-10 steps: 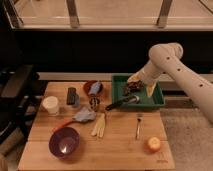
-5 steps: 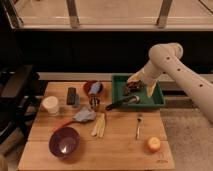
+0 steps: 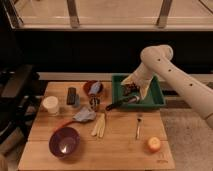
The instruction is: Place brush in tray
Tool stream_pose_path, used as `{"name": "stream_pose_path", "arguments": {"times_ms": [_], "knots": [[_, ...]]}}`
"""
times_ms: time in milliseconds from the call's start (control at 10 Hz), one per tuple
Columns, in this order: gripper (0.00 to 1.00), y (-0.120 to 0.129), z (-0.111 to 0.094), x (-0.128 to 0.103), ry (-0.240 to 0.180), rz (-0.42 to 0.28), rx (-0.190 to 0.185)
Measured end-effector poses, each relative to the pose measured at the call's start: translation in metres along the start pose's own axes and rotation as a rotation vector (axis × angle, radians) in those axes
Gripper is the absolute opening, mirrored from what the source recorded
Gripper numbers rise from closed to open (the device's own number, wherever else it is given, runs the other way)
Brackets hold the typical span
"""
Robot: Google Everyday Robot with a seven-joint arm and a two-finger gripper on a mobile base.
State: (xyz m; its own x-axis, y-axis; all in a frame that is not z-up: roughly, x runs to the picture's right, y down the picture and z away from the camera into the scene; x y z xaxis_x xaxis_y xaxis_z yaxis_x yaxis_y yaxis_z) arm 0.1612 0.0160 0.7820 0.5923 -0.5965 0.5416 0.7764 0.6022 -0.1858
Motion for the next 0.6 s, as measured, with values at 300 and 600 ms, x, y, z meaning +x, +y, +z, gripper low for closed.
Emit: {"name": "stream_pose_path", "arguments": {"times_ms": [300,600], "knots": [[0.8,-0.008,0.029,-0.009,-0.03,0.026,-0.02],[0.8,-0.019,0.055,-0.014,-0.06,0.04,-0.039]]}}
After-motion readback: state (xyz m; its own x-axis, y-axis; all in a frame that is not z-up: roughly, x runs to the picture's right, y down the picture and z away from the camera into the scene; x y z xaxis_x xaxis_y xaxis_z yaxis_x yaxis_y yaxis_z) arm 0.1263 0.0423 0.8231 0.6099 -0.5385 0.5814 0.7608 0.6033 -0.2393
